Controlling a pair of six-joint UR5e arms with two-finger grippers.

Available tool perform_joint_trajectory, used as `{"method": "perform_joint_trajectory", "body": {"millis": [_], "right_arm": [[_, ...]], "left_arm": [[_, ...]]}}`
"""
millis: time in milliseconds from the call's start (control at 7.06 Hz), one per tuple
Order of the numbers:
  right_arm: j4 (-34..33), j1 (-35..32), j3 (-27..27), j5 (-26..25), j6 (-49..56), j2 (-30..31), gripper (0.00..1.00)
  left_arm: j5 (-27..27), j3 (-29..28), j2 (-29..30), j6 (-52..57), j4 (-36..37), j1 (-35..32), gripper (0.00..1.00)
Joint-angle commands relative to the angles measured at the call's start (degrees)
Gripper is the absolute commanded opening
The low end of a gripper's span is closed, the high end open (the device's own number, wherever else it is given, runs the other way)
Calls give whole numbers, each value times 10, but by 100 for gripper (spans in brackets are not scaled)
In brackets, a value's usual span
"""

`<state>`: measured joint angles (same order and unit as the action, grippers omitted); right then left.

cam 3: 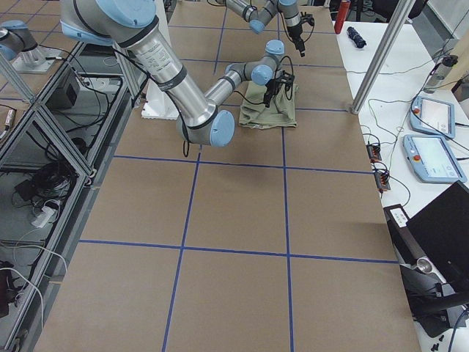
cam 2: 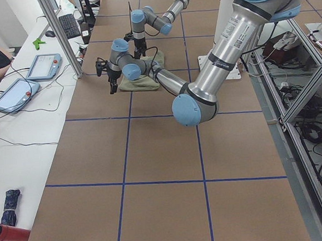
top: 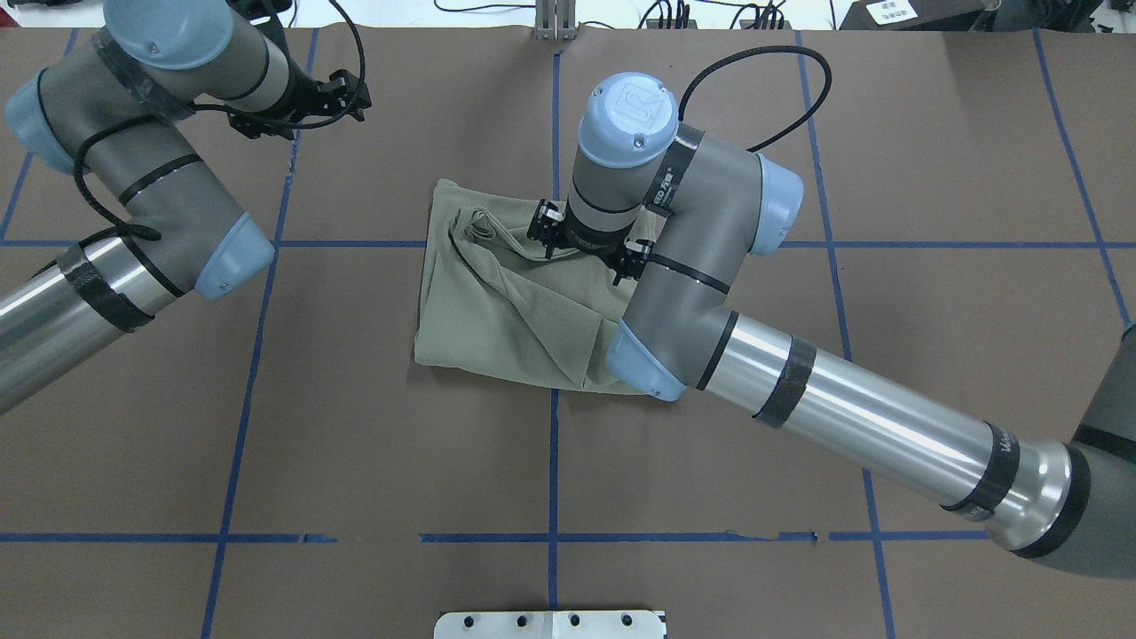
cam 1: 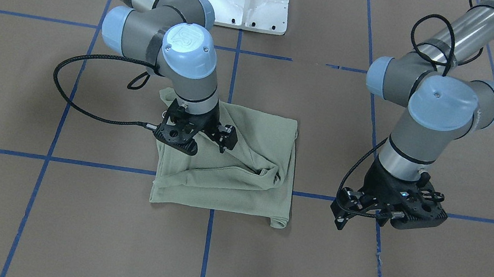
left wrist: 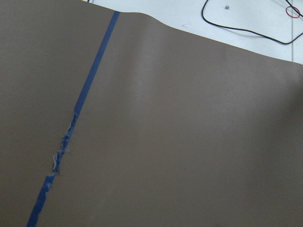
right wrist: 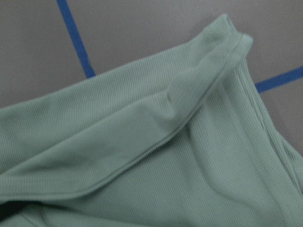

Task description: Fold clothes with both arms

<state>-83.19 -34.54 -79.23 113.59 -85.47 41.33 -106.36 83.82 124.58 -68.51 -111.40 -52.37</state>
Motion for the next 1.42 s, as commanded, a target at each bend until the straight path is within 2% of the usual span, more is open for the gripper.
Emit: {"method": "perform_joint_trajectory", "body": {"millis": [0,142,425,709,850,992,1134,1275], "right_arm": [[-91,61,-90,-34,78,24,100],[-128,84,-114,-59,86,35,100],[-128,95,-104,-93,134,39,93],[-122,96,-98,-99,173,38,86],[-110,97,-96,-99,182,38,81],[-101,99,-89,-98,187,38,68],[-90,105,-83,-98,188,38,52],[-87,112,-76,-98,188,38,51]], "left_arm": [[-2,16,-26,20,-1,-14,100],[-2,19,-28,20,0,-15,100],[-2,19,-29,19,0,-14,100],[-1,18,-36,18,-7,-14,100],[-1,18,-39,18,-10,-14,100],[-1,18,-40,18,-10,-14,100],[-1,18,-40,18,-10,-14,100],[-1,18,-40,18,-10,-14,100]]}}
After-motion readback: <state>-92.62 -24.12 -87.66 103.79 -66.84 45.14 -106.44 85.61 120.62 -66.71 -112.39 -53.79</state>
